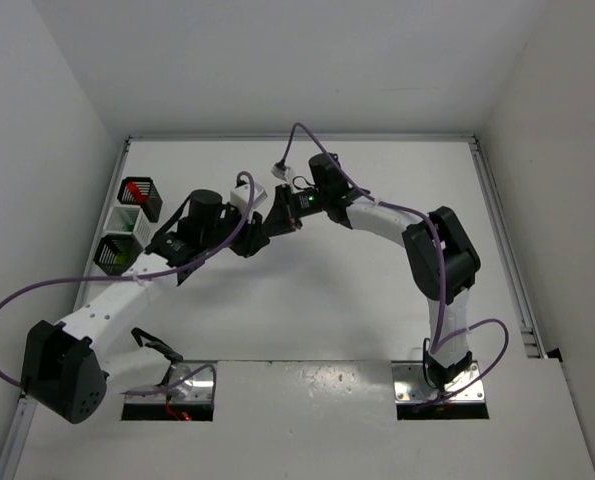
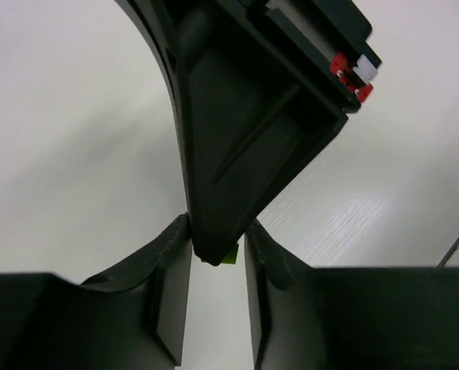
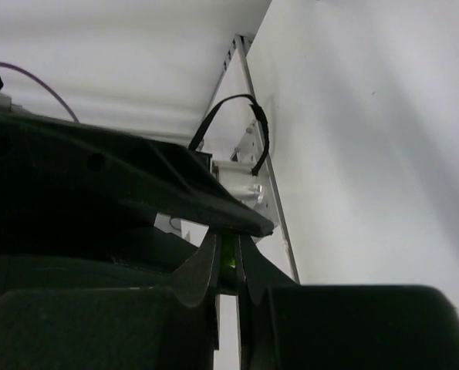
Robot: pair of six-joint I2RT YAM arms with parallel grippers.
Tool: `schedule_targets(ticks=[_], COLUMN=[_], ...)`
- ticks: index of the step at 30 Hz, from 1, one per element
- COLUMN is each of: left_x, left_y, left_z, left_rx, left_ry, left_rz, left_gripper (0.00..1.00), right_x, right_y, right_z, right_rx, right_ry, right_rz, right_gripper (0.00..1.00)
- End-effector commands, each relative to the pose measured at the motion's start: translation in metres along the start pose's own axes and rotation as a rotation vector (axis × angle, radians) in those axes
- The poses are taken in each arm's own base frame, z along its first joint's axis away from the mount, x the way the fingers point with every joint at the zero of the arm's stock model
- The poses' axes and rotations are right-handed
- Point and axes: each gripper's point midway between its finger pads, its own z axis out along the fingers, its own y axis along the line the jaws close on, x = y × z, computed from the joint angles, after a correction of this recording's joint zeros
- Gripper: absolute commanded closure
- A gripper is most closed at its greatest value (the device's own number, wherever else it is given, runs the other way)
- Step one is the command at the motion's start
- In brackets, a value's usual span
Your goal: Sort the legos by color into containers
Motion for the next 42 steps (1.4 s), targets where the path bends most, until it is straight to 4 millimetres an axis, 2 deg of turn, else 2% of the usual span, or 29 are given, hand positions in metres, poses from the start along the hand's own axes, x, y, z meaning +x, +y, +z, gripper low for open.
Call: schedule_targets(ticks=[1, 2, 4, 5, 7, 9, 12, 15, 19, 20, 22, 23, 24, 25, 27, 29, 30, 31, 32, 33, 35, 36, 38, 39, 41, 42], left_x=[-0.029, -0.029, -0.027, -0.027, -0.024, -0.019, -0.006, 0.006, 0.02, 0.027, 0.03, 0.03, 0.028, 0.034, 0.022, 0.028, 0.015, 0.022, 0.023, 0.017, 0.026, 0.026, 0.035, 0.04, 0.055, 0.061], left_y=[0.0, 0.0, 0.002, 0.002, 0.003, 0.003, 0.004, 0.004, 0.005, 0.01, 0.017, 0.026, 0.034, 0.039, 0.062, 0.078, 0.096, 0.101, 0.109, 0.126, 0.14, 0.155, 0.167, 0.182, 0.19, 0.2], left_z=[-0.002, -0.002, 0.0, 0.0, 0.003, 0.003, 0.005, 0.004, 0.0, -0.002, -0.011, -0.015, -0.021, -0.029, -0.05, -0.067, -0.084, -0.095, -0.103, -0.12, -0.137, -0.154, -0.172, -0.189, -0.2, -0.215], left_rx=[-0.012, -0.012, -0.012, -0.012, -0.012, -0.012, -0.011, -0.011, -0.018, -0.029, -0.053, -0.082, -0.119, -0.141, -0.216, -0.264, -0.321, -0.34, -0.362, -0.417, -0.468, -0.526, -0.565, -0.614, -0.617, -0.659], left_ry=[-0.074, -0.074, -0.065, -0.065, -0.056, -0.046, -0.016, 0.009, 0.048, 0.065, 0.075, 0.084, 0.089, 0.123, 0.103, 0.153, 0.139, 0.18, 0.197, 0.19, 0.233, 0.228, 0.267, 0.284, 0.328, 0.338], left_rz=[0.04, 0.041, 0.047, 0.056, 0.053, 0.059, 0.058, 0.059, 0.067, 0.055, 0.046, 0.03, 0.032, 0.023, 0.003, -0.027, -0.017, -0.035, -0.043, -0.039, -0.063, -0.085, -0.093, -0.113, -0.17, -0.207], left_gripper=[0.68, 0.77, 0.84, 0.9, 0.96, 1.0, 1.0, 1.0, 1.0, 1.0, 1.0, 1.0, 1.0, 1.0, 1.0, 1.0, 1.0, 1.0, 1.0, 1.0, 1.0, 1.0, 1.0, 1.0, 1.0, 1.0], right_x=[0.006, 0.008, 0.014, 0.017, 0.025, 0.034, 0.038, 0.034, 0.026, 0.024, 0.016, 0.012, 0.003, -0.006, -0.018, -0.025, -0.023, -0.021, -0.017, -0.016, -0.007, -0.005, 0.003, 0.004, 0.011, 0.01], right_y=[0.028, 0.033, 0.03, 0.027, 0.021, 0.017, 0.016, 0.01, 0.008, 0.012, 0.004, 0.0, -0.001, -0.017, -0.035, -0.053, -0.055, -0.055, -0.064, -0.068, -0.074, -0.081, -0.089, -0.09, -0.098, -0.099], right_z=[-0.002, 0.0, 0.0, 0.0, -0.001, -0.002, -0.004, -0.011, -0.025, -0.026, -0.036, -0.048, -0.055, -0.064, -0.094, -0.118, -0.129, -0.134, -0.143, -0.154, -0.168, -0.179, -0.191, -0.203, -0.211, -0.223], right_rx=[-0.057, -0.064, -0.065, -0.063, -0.061, -0.054, -0.054, -0.043, -0.028, -0.018, 0.018, 0.06, 0.096, 0.186, 0.371, 0.502, 0.553, 0.587, 0.631, 0.678, 0.732, 0.784, 0.834, 0.876, 0.916, 0.932], right_ry=[0.02, 0.025, 0.039, 0.042, 0.058, 0.065, 0.065, 0.047, 0.02, 0.015, -0.021, -0.04, -0.062, -0.099, -0.139, -0.142, -0.132, -0.115, -0.093, -0.093, -0.08, -0.089, -0.082, -0.088, -0.083, -0.102], right_rz=[-0.065, -0.075, -0.059, -0.051, -0.026, -0.005, -0.014, 0.0, -0.026, -0.032, -0.06, -0.04, -0.064, -0.131, -0.154, -0.229, -0.239, -0.262, -0.282, -0.285, -0.313, -0.308, -0.316, -0.323, -0.312, -0.307], right_gripper=[1.0, 1.0, 1.0, 1.0, 0.99, 0.88, 0.68, 0.54, 0.48, 0.46, 0.45, 0.45, 0.45, 0.45, 0.45, 0.45, 0.45, 0.45, 0.45, 0.45, 0.45, 0.45, 0.45, 0.45, 0.45, 0.45])
